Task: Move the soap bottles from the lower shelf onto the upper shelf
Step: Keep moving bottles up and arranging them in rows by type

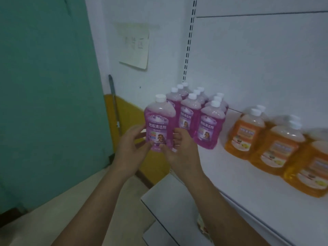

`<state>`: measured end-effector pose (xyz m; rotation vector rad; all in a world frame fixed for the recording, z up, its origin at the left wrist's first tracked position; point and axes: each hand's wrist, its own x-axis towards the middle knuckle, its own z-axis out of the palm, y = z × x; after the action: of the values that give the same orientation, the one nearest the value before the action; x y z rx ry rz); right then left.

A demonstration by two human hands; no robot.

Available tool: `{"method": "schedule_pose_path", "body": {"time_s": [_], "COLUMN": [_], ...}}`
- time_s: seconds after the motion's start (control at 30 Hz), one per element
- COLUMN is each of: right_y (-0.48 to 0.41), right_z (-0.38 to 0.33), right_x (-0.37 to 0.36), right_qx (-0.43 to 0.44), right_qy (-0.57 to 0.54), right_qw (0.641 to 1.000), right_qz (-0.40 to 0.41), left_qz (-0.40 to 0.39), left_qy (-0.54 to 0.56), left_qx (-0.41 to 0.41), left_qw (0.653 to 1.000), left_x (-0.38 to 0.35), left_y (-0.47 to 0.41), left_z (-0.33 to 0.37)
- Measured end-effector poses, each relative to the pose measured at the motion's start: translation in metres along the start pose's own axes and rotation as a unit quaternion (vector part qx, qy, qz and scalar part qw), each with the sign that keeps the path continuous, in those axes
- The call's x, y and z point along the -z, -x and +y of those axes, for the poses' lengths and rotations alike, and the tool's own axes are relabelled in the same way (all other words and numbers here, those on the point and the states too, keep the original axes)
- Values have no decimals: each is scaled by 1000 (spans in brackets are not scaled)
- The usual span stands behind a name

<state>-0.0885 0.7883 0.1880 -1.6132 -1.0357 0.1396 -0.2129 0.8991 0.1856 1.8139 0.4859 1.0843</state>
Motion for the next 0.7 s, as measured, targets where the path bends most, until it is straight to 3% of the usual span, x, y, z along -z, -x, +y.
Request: {"method": "schedule_pose_path", "body": {"time_s": [0.37,0.7], "right_y": [-93,-104], "right_z": [38,44], "right_x": [-43,-47], "right_qx": [-99,-97], "right_qy": [113,166], "right_qw": [988,979], "right_qz": [47,63], "left_qz": [-123,-133], "left_qy": [-10,-9], "left_qx": [-17,-7], "left_qw": [992,991], "left_x": [-7,-13], "left_y": [-123,-142], "left_z": [-90,-101]}}
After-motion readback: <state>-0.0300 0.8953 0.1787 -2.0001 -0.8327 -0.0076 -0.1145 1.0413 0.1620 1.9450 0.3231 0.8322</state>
